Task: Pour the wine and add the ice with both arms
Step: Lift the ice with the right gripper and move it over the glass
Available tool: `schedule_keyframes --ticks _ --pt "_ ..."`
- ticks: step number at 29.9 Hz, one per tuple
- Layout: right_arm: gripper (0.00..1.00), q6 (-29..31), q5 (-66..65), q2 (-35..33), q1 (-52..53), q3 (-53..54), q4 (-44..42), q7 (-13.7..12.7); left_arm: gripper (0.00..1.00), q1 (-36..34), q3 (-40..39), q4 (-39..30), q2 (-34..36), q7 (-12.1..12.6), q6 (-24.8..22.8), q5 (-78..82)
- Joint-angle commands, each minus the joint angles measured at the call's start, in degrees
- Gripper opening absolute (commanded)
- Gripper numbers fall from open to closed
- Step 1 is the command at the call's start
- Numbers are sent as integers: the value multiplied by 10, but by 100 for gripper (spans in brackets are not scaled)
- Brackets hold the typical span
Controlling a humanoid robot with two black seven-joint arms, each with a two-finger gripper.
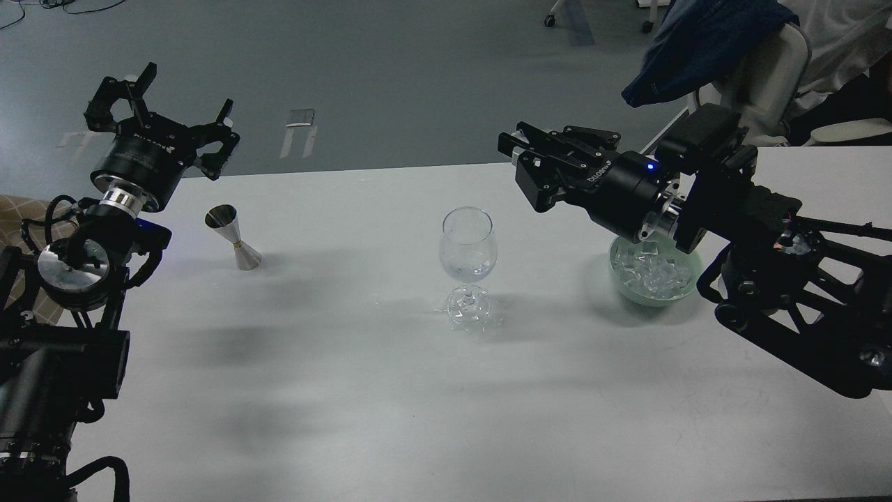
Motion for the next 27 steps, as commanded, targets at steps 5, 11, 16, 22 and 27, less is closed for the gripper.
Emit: schedule_keyframes --ticks 5,11,16,22,27 --pt "12 2 -24 63 1 -26 -30 -1 97 0 -1 1 0 0 0 0" --pt "12 2 -33 91 1 -34 -55 -2 97 1 -1 2 1 0 -1 0" --pt "12 2 -36 98 1 -35 -61 -2 97 1 -2 2 3 0 -1 0" --pt "14 2 -35 80 -1 -49 -43 -1 97 2 -9 2 4 1 -1 0" --pt "14 2 -34 53 -5 -49 -38 1 97 3 -12 2 4 2 -1 0"
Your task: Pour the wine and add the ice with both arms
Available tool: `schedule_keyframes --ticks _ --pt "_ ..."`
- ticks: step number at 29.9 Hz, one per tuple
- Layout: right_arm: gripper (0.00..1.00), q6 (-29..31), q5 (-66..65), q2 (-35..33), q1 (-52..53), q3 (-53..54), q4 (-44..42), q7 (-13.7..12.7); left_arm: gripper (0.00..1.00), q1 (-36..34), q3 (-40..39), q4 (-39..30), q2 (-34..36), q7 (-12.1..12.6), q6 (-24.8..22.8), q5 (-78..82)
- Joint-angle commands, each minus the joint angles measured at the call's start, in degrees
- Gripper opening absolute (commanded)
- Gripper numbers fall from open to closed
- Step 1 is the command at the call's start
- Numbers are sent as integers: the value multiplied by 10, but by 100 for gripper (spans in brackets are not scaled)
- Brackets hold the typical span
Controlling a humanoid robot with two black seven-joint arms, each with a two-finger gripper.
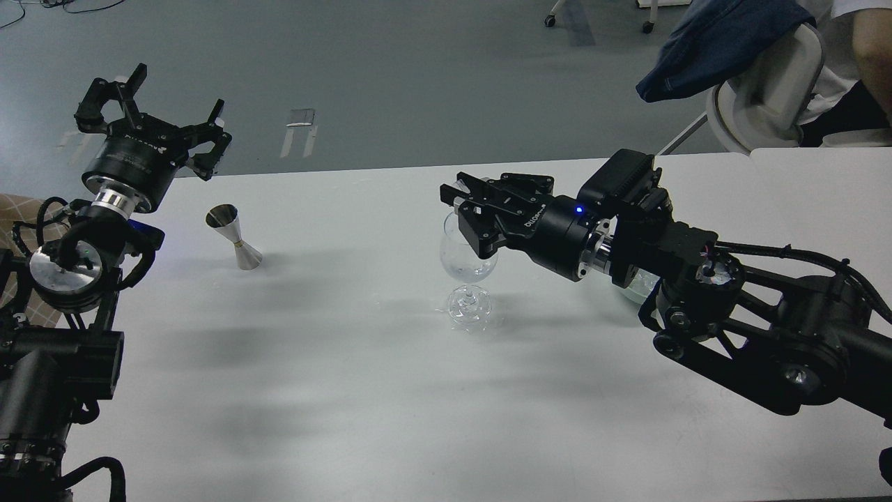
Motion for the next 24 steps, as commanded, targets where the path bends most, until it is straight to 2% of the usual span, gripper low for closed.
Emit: schedule_keyframes --ticks 1,9,12,13,15,24 --pt "14 0 0 -7 -2 0 3 1 97 0 -1 0 -1 0 0 0" --pt "15 0 1 -23 -7 -2 14 1 97 0 -1 0 -1 0 0 0" --pt "28 0 0 -19 -7 -2 13 1 97 0 -1 0 -1 0 0 0" --pt "42 -1 0 -18 -8 -1 12 0 97 0 -1 0 -1 0 0 0" --pt "52 -2 0 -17 -8 0 12 0 97 0 -1 -1 -1 0 0 0" --pt "55 -3 0 -17 -7 0 13 0 97 -1 -1 0 -1 0 0 0"
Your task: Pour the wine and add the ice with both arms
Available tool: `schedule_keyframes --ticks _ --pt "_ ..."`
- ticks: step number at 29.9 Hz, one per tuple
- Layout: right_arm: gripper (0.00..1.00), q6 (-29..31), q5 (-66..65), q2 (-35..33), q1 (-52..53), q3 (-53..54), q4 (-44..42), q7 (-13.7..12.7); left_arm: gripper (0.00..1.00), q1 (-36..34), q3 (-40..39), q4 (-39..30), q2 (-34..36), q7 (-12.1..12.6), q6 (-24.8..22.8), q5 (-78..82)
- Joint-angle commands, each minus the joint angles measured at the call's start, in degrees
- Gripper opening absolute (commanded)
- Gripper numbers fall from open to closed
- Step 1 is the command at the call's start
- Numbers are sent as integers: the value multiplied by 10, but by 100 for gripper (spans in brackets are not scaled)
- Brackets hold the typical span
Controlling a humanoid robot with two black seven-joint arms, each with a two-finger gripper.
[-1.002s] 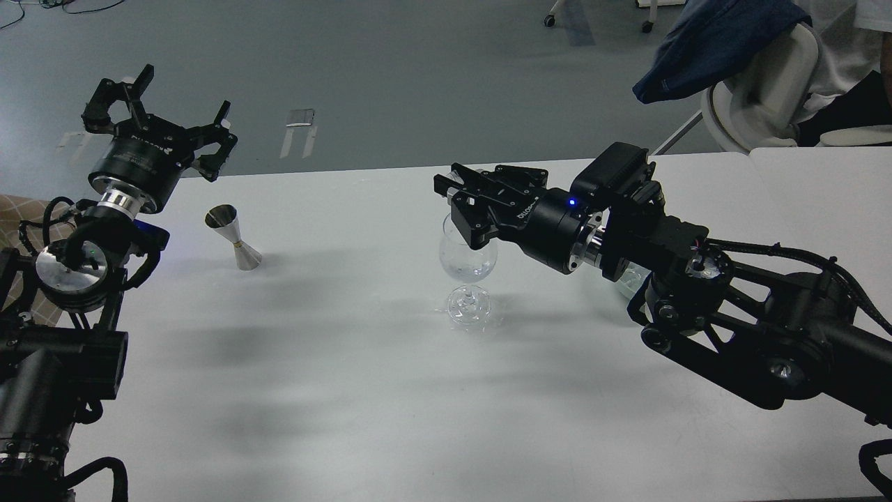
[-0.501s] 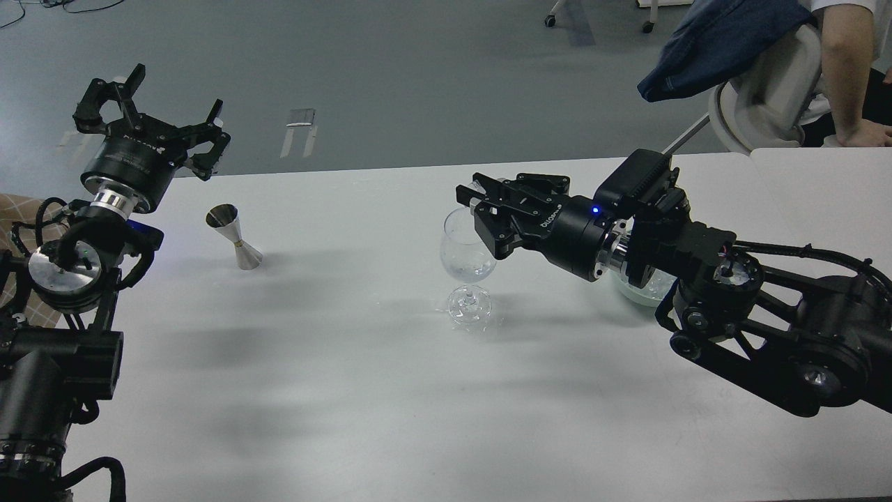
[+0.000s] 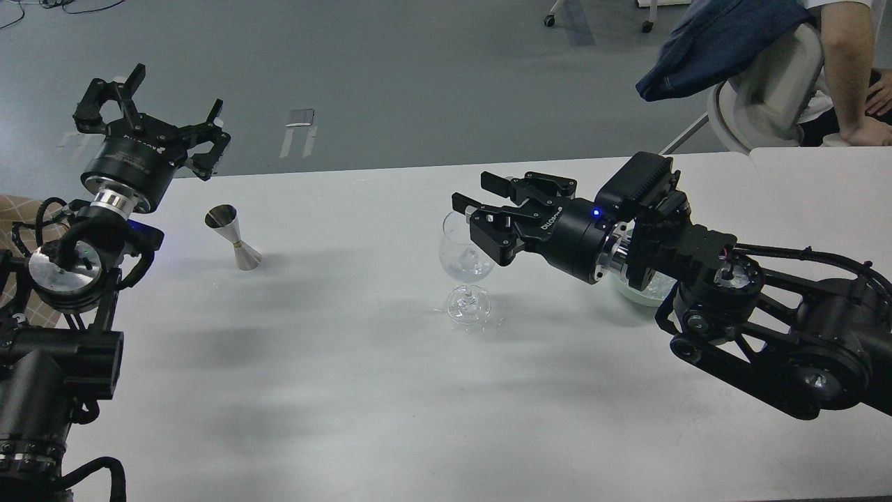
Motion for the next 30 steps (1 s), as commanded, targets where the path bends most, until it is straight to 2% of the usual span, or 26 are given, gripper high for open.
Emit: schedule_keyframes --ticks 1,2,4,5,6,11,17,25,27,30 --pt "56 -1 0 0 1 4 1 0 97 -1 0 0 0 0 0 0" --pt "59 -3 1 1 1 5 1 0 97 -1 0 0 0 -1 1 0" --pt "79 -5 3 9 1 21 1 0 97 -1 0 -1 0 0 1 0" --pt "93 -5 5 14 1 30 0 0 97 -1 0 0 0 0 1 0" --pt "100 -5 8 31 1 54 0 -1 97 -1 0 0 1 -1 1 0" --pt "100 -4 32 118 0 154 -9 -1 98 -1 0 -1 1 -2 1 1" --pt "100 -5 223 237 -16 288 -7 -1 98 -2 7 -1 4 -1 5 2" --pt "100 -18 260 243 -14 421 -12 -4 98 -8 9 -3 8 -1 6 2" --pt "100 -12 296 243 -5 434 -35 -6 97 -10 3 1 8 0 5 1" --pt "100 -11 433 243 34 442 -95 -6 97 -12 4 6 11 7 4 1"
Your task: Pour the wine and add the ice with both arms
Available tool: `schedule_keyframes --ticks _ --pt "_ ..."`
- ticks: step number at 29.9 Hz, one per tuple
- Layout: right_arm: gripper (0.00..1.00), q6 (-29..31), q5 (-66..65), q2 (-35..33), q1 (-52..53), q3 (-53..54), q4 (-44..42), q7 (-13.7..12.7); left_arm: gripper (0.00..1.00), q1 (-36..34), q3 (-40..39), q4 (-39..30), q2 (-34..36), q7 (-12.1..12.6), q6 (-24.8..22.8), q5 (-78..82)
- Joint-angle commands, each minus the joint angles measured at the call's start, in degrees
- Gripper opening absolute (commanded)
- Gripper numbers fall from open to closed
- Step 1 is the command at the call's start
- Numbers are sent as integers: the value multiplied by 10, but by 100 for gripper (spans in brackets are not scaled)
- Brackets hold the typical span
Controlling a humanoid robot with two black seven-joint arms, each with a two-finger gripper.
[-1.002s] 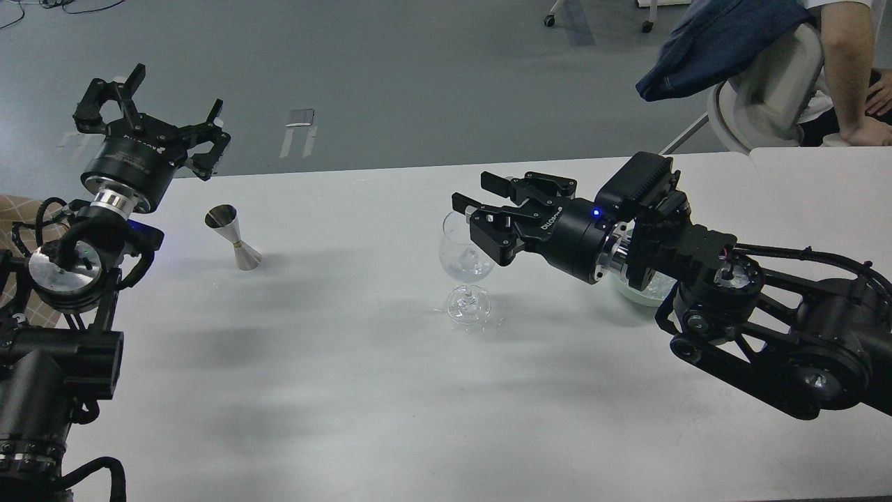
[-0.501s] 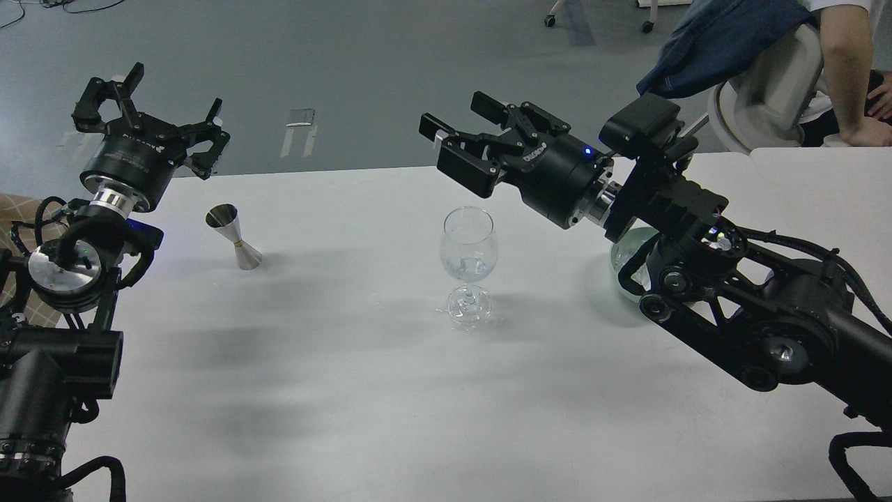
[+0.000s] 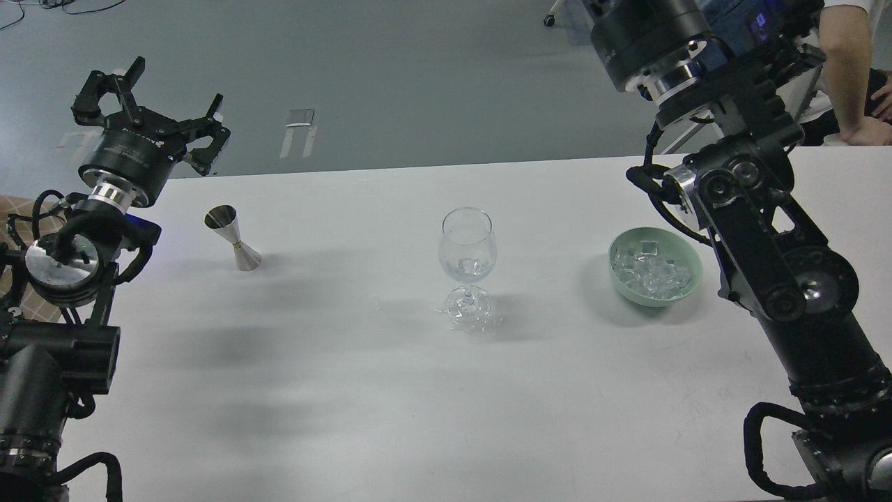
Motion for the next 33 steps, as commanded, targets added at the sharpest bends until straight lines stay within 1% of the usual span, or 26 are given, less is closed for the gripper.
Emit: schedule_keyframes --ticks 1,3,5,6,7,8,9,11,13,16,20,21,22,23,24,25,26,28,29,30,31,33 --pt "100 -3 133 0 37 11 -63 1 97 -2 2 9 2 6 -2 0" --pt "100 -4 215 0 67 13 -117 4 97 -6 6 15 3 8 -3 5" --pt "100 1 305 0 111 35 -203 4 97 -17 11 20 11 26 3 10" --pt "100 2 323 0 119 46 -227 4 97 -18 14 26 11 28 4 12" --pt "100 4 339 0 127 59 -250 3 97 -19 18 32 9 28 4 14" --pt "100 10 372 0 146 81 -302 0 97 -24 32 42 9 27 3 24" --pt "100 14 389 0 158 87 -333 0 97 -27 39 46 8 26 2 29" --pt "100 38 457 0 205 89 -446 0 97 -43 53 50 6 24 -1 42" --pt "100 57 497 0 221 89 -508 0 97 -48 54 51 6 24 -1 43" --pt "100 63 522 0 220 88 -537 2 96 -60 55 62 6 24 3 44" --pt "100 63 523 0 204 89 -531 7 95 -76 55 82 4 21 3 78" --pt "100 64 523 0 195 90 -529 9 95 -77 55 83 4 11 3 98" --pt "100 66 523 0 192 90 -528 9 95 -77 55 83 4 -13 3 119" --pt "100 67 523 0 191 90 -528 9 95 -78 55 84 3 -31 3 128" --pt "100 68 523 0 189 89 -528 9 95 -78 55 84 1 -68 3 144" --pt "100 69 523 0 183 87 -527 9 95 -79 58 84 -3 -100 3 157" --pt "100 69 523 0 179 87 -524 9 95 -80 62 84 -6 -111 2 161" --pt "100 69 522 0 171 86 -499 9 95 -84 69 84 -9 -131 2 162" --pt "100 69 522 0 168 86 -488 9 95 -84 70 84 -9 -134 2 162" --pt "100 68 522 0 163 86 -474 9 95 -84 70 84 -10 -134 2 162" --pt "100 68 522 0 164 86 -475 9 96 -86 70 84 -13 -129 2 162" --pt "100 68 522 0 166 86 -478 9 96 -90 70 84 -18 -127 2 162"
